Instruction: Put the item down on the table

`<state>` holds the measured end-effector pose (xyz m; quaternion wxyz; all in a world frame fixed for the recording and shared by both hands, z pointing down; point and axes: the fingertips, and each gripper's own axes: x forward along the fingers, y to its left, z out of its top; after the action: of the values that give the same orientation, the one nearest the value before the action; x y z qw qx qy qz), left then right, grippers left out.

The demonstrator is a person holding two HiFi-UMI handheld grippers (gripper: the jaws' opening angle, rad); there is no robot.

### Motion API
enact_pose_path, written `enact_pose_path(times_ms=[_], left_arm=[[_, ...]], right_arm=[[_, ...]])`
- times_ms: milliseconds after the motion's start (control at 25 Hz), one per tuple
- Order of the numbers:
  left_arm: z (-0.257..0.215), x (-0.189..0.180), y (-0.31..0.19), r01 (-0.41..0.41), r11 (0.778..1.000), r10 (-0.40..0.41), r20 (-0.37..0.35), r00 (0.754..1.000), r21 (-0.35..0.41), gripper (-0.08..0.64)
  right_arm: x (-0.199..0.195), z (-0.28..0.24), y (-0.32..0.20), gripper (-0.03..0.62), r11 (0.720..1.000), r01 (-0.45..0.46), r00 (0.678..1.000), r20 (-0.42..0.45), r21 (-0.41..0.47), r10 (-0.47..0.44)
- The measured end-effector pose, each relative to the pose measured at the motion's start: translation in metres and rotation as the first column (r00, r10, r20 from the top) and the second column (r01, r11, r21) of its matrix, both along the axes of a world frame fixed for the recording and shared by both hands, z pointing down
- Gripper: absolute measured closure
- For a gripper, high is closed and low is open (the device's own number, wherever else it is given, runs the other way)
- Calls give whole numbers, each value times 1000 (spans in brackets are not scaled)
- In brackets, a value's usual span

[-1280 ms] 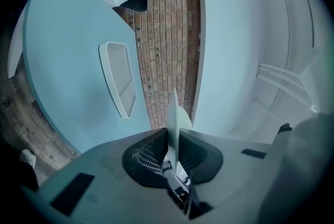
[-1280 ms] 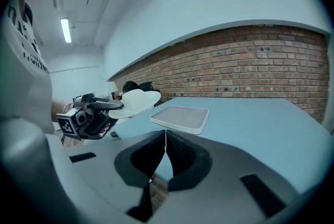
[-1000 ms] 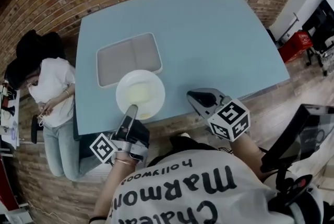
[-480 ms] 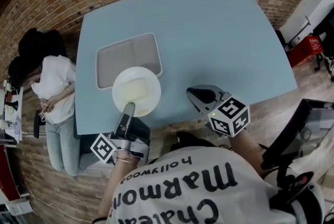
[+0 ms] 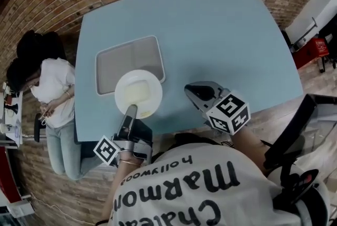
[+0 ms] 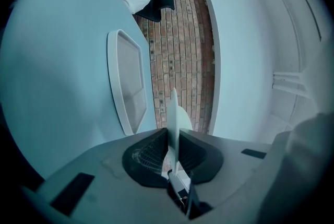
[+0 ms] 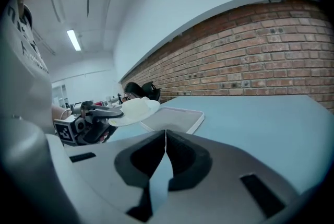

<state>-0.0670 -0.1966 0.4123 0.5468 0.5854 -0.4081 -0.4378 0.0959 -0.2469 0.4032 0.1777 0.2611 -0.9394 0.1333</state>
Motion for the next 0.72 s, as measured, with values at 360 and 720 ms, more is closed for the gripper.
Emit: enact_pose_path(times_ms=[360, 720], left_arm=[[11, 6, -19, -2, 998, 1, -24, 1000, -59, 532], [33, -23, -41, -61, 990, 53, -63, 997, -129, 532]], right_arm=[[1, 5, -27, 581, 999, -11, 1000, 2, -42, 11], [-33, 26, -49, 581, 994, -26, 999, -31, -103, 23]])
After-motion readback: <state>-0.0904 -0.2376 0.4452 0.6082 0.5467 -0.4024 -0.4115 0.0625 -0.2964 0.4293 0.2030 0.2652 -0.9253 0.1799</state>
